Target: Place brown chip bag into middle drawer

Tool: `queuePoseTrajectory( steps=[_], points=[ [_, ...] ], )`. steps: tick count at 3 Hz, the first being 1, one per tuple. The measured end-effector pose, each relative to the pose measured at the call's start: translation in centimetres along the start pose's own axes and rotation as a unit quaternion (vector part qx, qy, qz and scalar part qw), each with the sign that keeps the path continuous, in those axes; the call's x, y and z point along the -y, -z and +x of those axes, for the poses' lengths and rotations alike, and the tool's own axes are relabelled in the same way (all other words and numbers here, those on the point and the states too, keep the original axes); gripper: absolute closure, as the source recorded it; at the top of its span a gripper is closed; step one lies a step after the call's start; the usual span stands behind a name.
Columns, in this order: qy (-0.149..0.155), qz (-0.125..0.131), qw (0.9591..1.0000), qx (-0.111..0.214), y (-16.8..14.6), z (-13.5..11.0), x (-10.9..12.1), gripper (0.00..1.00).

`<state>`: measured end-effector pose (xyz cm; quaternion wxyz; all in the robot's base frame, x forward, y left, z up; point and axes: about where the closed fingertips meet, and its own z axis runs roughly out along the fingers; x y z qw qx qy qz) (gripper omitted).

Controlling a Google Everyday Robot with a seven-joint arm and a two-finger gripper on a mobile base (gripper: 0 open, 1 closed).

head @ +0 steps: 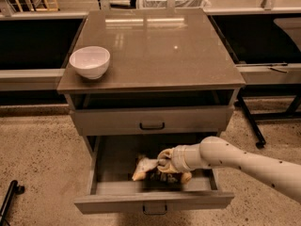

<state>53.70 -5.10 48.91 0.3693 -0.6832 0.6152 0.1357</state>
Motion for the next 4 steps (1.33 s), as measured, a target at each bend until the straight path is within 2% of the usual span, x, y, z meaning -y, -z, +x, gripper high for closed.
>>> queuePoseTrajectory(
  steps=[1,2,3,4],
  points=[
    [0.000,0.000,1.0000,0.000,0.0,0.0,0.0,0.05],
    [0.003,0.004,1.0000,-0.003,1.4,-0.8,-0.3,0.00],
    [0.008,-0.003,0.9993,-0.036,4.8,-2.0,-1.9,0.00],
    [0.023,0.002,0.9985,-0.049,6.3,-3.0,-1.4,0.00]
  ],
)
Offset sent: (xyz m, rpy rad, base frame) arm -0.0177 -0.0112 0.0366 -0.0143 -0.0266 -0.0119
